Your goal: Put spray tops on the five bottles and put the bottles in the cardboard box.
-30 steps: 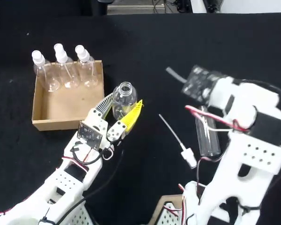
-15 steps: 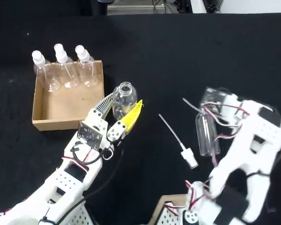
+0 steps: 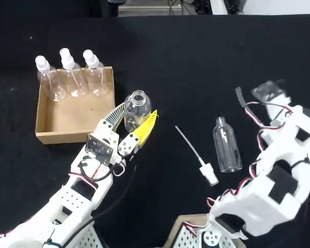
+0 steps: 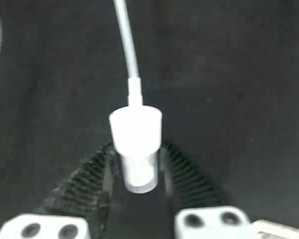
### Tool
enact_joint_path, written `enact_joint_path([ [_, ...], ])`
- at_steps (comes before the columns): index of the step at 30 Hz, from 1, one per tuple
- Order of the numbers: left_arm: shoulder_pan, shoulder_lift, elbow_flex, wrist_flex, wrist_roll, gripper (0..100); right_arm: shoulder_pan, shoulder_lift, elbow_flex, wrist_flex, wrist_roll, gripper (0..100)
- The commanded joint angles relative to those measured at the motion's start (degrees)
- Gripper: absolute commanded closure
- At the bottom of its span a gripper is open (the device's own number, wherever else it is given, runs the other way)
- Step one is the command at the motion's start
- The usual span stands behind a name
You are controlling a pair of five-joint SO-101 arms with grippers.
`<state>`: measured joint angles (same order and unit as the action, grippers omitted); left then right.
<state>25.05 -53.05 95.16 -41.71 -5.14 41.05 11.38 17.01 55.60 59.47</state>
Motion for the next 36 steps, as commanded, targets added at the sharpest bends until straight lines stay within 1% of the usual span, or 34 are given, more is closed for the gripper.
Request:
enact_joint_path([
  [1,0.1,-0.5,1.5,-1.3,0.6,97,0.6,1.9,-6.2,-0.1,-21.0,70.9],
  [4,0.4,-0.5,1.5,-1.3,0.6,97,-0.9,3.1,-8.7,5.8,-35.3,72.3],
  [6,0.5,-0.5,1.5,-1.3,0.6,97,-2.5,3.0,-11.0,10.8,-42.1,73.7],
  [7,0.5,-0.5,1.5,-1.3,0.6,97,-3.3,3.0,-12.8,13.5,-44.1,73.7],
  [9,0.5,-0.5,1.5,-1.3,0.6,97,-4.1,3.2,-16.8,16.7,-44.2,73.4],
  [11,0.5,-0.5,1.5,-1.3,0.6,97,-4.0,3.6,-20.5,17.5,-41.6,73.7],
  [12,0.5,-0.5,1.5,-1.3,0.6,97,-4.0,3.6,-21.9,17.5,-38.9,73.7],
  [15,0.4,-0.5,1.5,-1.3,0.6,97,-2.3,3.6,-24.6,17.1,-28.0,74.0],
  [18,0.5,-0.5,1.5,-1.3,0.6,97,-0.4,3.6,-25.3,15.5,-15.1,79.3],
  [21,0.5,-0.5,1.5,-1.3,0.6,97,2.9,3.7,-23.4,10.0,-4.2,86.1],
  [25,0.4,-0.5,1.5,-1.3,0.6,97,7.8,6.8,-19.5,0.3,5.4,87.1],
  [26,0.4,-0.5,1.5,-1.3,0.6,97,8.7,8.4,-18.7,-2.4,6.6,87.1],
  [29,0.5,-0.5,1.5,-1.3,0.6,97,10.0,12.8,-17.8,-6.8,6.9,87.1],
  [32,0.5,-0.5,1.5,-1.3,0.6,97,9.5,14.3,-17.8,-4.7,5.7,87.1],
  [36,0.5,-0.5,1.5,-1.3,0.6,97,6.1,13.3,-18.0,1.0,-1.2,87.1],
])
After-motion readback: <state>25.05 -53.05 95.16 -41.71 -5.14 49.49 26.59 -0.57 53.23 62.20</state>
